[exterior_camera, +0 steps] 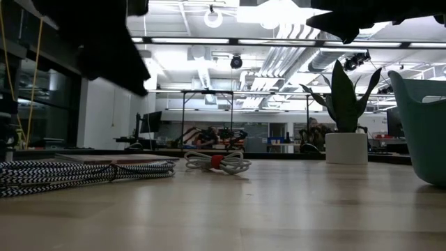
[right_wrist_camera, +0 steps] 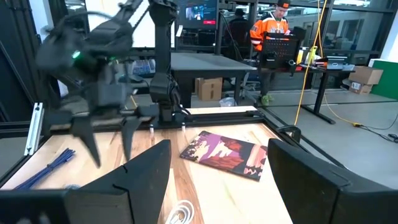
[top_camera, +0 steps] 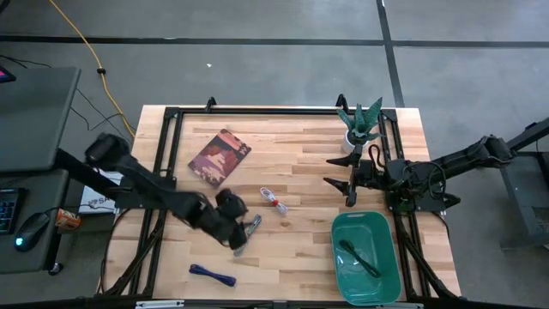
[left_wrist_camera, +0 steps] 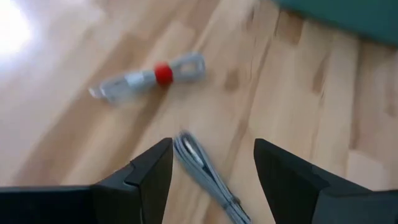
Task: Pick and place USB-C Cables
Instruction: Put the black white USB cable into the bin
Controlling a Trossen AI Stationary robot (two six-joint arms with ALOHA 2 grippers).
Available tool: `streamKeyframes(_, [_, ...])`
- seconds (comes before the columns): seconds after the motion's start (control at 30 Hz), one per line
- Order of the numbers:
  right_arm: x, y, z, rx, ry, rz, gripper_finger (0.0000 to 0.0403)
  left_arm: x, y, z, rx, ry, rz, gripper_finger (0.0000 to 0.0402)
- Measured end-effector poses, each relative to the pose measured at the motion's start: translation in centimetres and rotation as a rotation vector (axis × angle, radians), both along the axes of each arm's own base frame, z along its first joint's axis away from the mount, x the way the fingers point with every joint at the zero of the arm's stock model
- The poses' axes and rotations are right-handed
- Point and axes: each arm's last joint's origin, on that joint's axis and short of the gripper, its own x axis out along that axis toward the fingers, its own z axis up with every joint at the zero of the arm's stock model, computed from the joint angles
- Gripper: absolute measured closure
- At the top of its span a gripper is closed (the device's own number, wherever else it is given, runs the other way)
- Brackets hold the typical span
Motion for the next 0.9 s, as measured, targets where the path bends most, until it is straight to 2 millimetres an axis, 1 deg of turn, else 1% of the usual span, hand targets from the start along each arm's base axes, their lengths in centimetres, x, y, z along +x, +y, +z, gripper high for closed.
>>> streamKeyframes(0.17, [0.0, 0.0, 0.0, 0.0, 0.0, 0.0, 0.0144, 1.4, -1.7, -3.0, 0.001, 0.075, 0.017, 0.0198])
streamKeyframes(0.3, [0.0, 0.0, 0.0, -0.001, 0.004, 0.0, 0.0144, 2.0, -2.0, -5.4, 0.001, 0.118, 0.049, 0.0198])
streamKeyframes(0.5, [0.0, 0.0, -0.1, -0.003, 0.008, 0.0, 0.0144, 2.4, -2.3, -7.9, -0.019, 0.171, 0.064, 0.0198])
streamKeyframes(0.6, [0.0, 0.0, -0.1, -0.003, 0.009, 0.0, 0.0144, 2.5, -2.4, -8.3, -0.01, 0.181, 0.066, 0.0198])
streamKeyframes(0.9, [0.0, 0.0, -0.1, -0.003, 0.01, -0.002, 0.0144, 2.4, -2.4, -8.2, -0.025, 0.198, 0.04, 0.0199])
